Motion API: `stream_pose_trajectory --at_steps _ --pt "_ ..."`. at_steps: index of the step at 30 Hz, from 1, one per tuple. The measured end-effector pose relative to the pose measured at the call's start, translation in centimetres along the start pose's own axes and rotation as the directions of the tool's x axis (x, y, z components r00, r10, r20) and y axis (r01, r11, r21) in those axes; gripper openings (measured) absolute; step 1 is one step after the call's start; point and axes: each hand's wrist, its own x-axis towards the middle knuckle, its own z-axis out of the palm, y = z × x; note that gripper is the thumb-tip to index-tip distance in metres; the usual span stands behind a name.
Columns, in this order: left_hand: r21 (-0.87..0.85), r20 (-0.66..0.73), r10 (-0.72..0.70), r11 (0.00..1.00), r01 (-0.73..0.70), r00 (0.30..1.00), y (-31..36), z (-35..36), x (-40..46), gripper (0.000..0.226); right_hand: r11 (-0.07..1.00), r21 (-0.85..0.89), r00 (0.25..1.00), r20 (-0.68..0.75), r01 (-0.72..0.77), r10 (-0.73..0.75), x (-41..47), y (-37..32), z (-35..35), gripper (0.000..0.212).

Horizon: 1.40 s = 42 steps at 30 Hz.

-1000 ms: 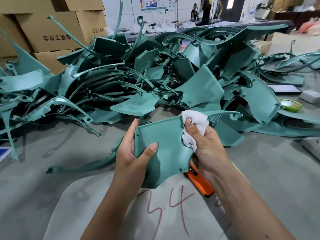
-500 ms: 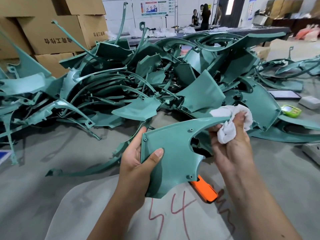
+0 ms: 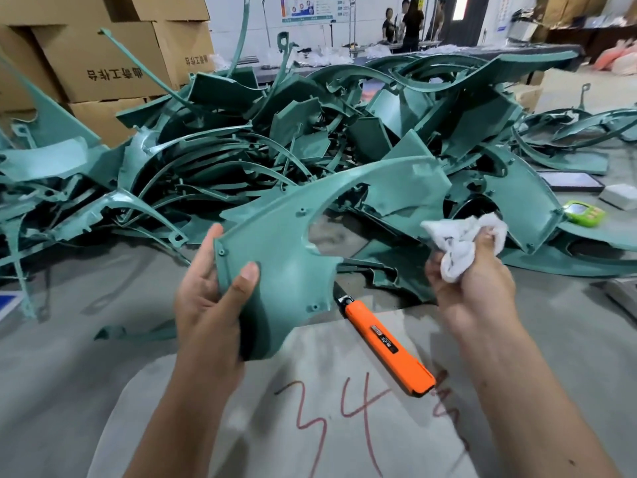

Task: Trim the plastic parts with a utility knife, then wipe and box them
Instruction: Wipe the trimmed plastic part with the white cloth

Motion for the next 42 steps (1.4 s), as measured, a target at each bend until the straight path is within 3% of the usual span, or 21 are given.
stream_pose_trajectory --at_steps 3,6,11,13,16,18,21,23,25,27,30,32,33,35,36,39,42 --pt "0.014 0.079 -0.011 1.0 0.01 0.997 0.2 -0.6 0.1 0.06 0.99 0.137 0.995 0.103 0.005 -0.019 0.2 -0.4 0.2 0.044" --pt "0.084 0.128 -0.048 0.996 0.038 0.991 -0.5 -0.6 0.1 0.077 0.99 0.127 0.957 0.29 -0.053 0.014 -0.1 0.0 0.4 0.057" --pt "0.144 0.162 -0.044 0.989 0.021 0.986 -0.6 -0.8 0.3 0.083 0.992 0.1 0.914 0.391 0.07 -0.104 -0.4 -0.3 0.0 0.02" --pt "0.146 0.154 -0.019 0.989 -0.004 0.988 -0.5 -0.6 0.2 0.083 0.988 0.077 0.911 0.382 0.133 -0.152 -0.4 -0.2 -0.1 0.012" --pt "0.124 0.125 0.033 0.991 -0.049 0.992 -0.5 -0.1 -0.1 0.085 0.948 -0.163 0.942 0.244 0.275 -0.231 -0.6 0.6 0.2 0.033" --pt "0.108 0.092 0.045 0.993 -0.055 0.995 -0.6 0.4 -0.3 0.086 0.883 -0.282 0.927 0.135 0.374 -0.35 -0.4 1.1 0.2 0.034" --pt "0.098 0.086 0.051 0.993 -0.059 0.995 -0.6 1.2 -0.6 0.072 0.802 -0.28 0.838 0.012 0.527 -0.546 0.5 1.0 -0.4 0.014" --pt "0.152 0.116 0.092 0.982 -0.109 0.989 -0.4 1.4 -0.7 0.056 0.704 -0.319 0.741 -0.008 0.634 -0.671 0.9 0.5 -0.9 0.034" --pt "0.217 0.118 0.13 0.964 -0.153 0.985 0.0 1.5 -0.7 0.044 0.598 -0.391 0.665 0.05 0.699 -0.745 1.0 0.0 -1.0 0.045" --pt "0.253 0.116 0.151 0.951 -0.176 0.982 0.2 1.4 -0.7 0.031 0.51 -0.464 0.647 0.202 0.725 -0.735 0.7 0.1 -0.8 0.034" --pt "0.303 0.204 0.158 0.928 -0.215 0.966 0.1 1.3 -0.8 0.018 0.371 -0.598 0.691 0.491 0.71 -0.531 -0.6 1.3 -0.5 0.044" --pt "0.342 0.289 0.157 0.905 -0.255 0.944 -0.2 1.2 -0.7 0.027 0.294 -0.641 0.695 0.567 0.709 -0.442 -1.2 1.9 -0.1 0.039" --pt "0.353 0.316 0.166 0.893 -0.278 0.934 -0.2 1.2 -0.7 0.031 0.376 -0.625 0.727 0.543 0.684 -0.419 -1.6 1.9 0.3 0.041" --pt "0.369 0.383 0.2 0.862 -0.348 0.902 0.0 1.7 -0.7 0.026 0.755 -0.453 0.866 0.396 0.473 -0.305 -2.1 1.5 1.3 0.059" --pt "0.375 0.434 0.228 0.834 -0.405 0.872 0.1 2.1 -0.7 0.019 0.855 -0.381 0.91 0.353 0.353 -0.219 -1.9 1.4 1.3 0.065" --pt "0.445 0.578 0.283 0.677 -0.587 0.765 -0.1 3.2 -1.2 0.02 0.905 -0.387 0.964 0.253 0.177 -0.08 -1.0 0.7 0.7 0.035" --pt "0.515 0.679 0.289 0.469 -0.718 0.675 -0.6 3.9 -1.7 0.013 0.967 -0.254 0.989 0.148 0.028 0.01 0.1 -0.2 0.1 0.023"
